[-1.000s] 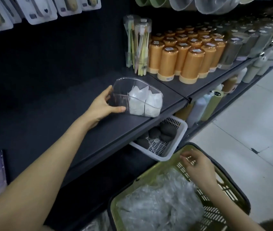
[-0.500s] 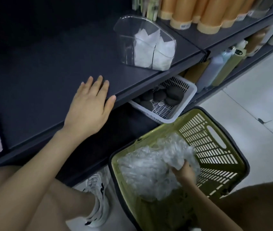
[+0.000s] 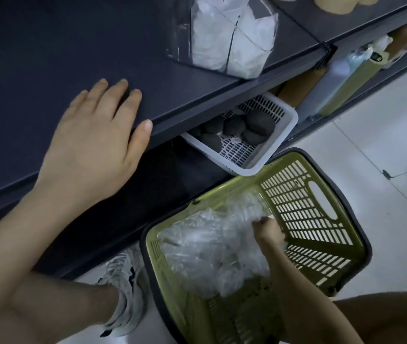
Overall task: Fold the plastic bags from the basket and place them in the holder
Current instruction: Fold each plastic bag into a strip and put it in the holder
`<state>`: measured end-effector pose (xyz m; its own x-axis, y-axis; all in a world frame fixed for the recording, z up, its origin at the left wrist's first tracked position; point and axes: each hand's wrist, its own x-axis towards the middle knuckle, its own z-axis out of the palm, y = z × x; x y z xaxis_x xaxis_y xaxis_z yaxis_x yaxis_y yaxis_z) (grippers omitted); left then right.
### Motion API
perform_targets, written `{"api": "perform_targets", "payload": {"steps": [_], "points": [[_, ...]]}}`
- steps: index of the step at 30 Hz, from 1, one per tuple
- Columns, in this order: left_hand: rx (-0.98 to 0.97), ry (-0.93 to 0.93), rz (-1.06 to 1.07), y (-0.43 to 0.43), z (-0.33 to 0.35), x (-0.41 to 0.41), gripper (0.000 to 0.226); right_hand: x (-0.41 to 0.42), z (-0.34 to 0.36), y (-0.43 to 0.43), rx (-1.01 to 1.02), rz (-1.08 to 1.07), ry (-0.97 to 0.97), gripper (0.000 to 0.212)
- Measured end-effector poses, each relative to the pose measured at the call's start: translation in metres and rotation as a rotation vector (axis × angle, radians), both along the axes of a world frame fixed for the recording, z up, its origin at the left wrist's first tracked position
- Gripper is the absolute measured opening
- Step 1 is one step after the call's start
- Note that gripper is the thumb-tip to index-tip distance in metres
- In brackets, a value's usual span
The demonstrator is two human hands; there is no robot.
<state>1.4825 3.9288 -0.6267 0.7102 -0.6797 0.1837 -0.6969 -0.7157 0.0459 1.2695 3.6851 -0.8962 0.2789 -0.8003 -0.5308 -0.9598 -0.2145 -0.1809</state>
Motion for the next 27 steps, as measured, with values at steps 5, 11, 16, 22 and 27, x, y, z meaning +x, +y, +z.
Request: {"api": "perform_targets", "payload": {"steps": [5,11,16,22,27], "points": [[-0.061,0.019,-0.015,0.001,-0.001,-0.002,0.065,0.003,0.060,0.008,-0.010,0.022,-0.195,0.039],[-0.573,-0.032,-0.118,0.008,0.011,-0.037,0.029,0.001,0.168,0.046,0.016,0.079,-0.588,0.045],[-0.295,0.589,0.002,0.006,0.003,-0.141,0.071,-0.005,0.229,0.078,0.133,0.062,-0.918,0.051],[-0.442,0.924,0.162,0.002,0.008,-0.193,0.081,-0.004,0.270,0.101,0.175,-0.036,-1.162,0.055],[-0.858,1.192,0.275,0.011,0.013,-0.172,0.048,-0.019,0.284,0.087,0.285,0.054,-1.073,0.049]]}}
